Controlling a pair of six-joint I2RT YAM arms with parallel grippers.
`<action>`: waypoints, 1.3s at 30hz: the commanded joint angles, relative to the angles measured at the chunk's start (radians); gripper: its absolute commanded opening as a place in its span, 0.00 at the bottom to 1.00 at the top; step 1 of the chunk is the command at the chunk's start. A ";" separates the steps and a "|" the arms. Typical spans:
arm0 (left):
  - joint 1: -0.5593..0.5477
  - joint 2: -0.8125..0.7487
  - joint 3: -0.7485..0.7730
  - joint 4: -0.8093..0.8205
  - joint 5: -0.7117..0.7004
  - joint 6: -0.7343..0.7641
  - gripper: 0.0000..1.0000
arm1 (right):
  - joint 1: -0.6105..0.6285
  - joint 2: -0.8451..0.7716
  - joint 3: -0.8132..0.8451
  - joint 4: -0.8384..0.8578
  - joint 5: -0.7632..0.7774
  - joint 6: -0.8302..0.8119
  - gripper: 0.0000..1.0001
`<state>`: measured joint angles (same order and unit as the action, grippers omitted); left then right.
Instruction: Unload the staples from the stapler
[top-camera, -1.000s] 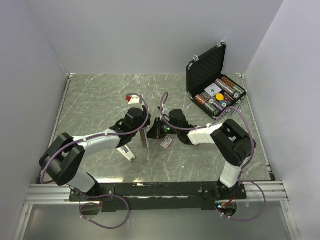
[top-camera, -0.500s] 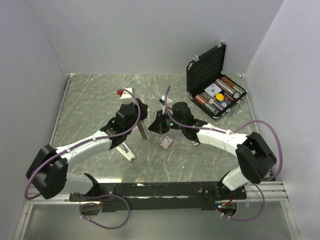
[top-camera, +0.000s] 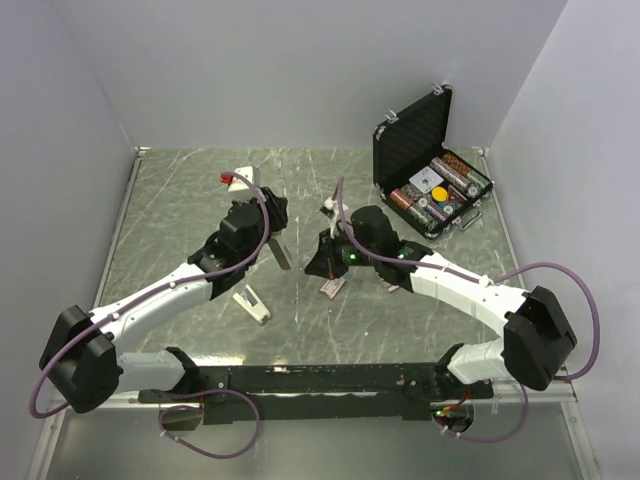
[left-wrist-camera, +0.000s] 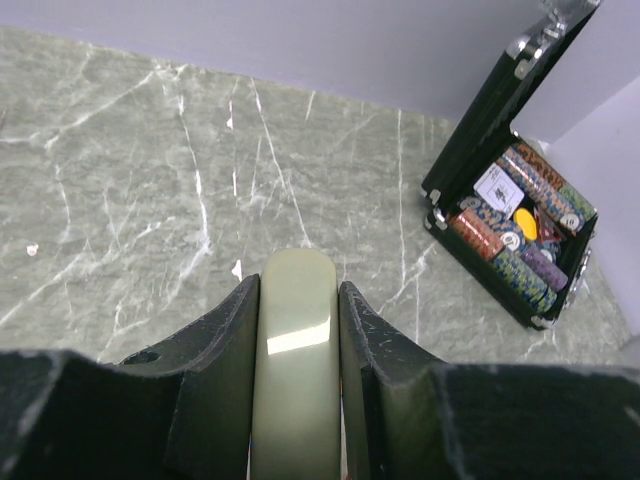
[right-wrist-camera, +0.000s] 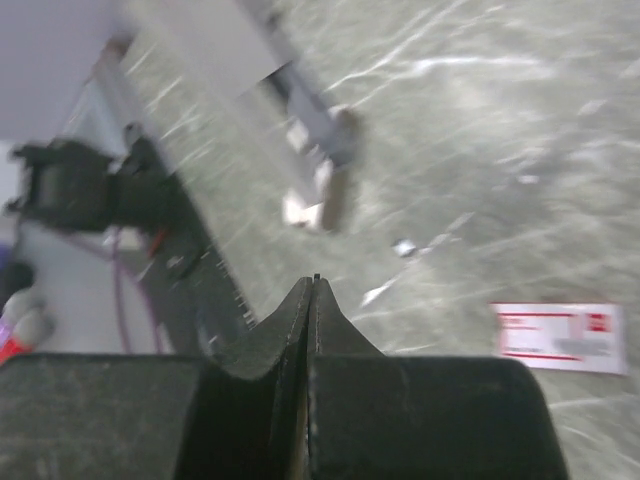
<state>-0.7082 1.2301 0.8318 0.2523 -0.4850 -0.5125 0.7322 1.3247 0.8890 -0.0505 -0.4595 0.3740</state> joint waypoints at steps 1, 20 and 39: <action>0.000 -0.037 0.069 0.016 -0.038 0.014 0.01 | 0.073 -0.022 0.074 -0.002 -0.102 0.020 0.00; -0.005 -0.142 0.030 -0.071 0.100 -0.107 0.01 | 0.136 0.215 0.217 0.092 0.103 0.031 0.00; -0.010 -0.052 0.016 -0.130 -0.038 -0.032 0.01 | -0.031 0.079 0.168 0.017 0.200 -0.055 0.00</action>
<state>-0.7151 1.1122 0.8127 0.0879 -0.4198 -0.6067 0.7399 1.4857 1.0565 -0.0216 -0.2752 0.3557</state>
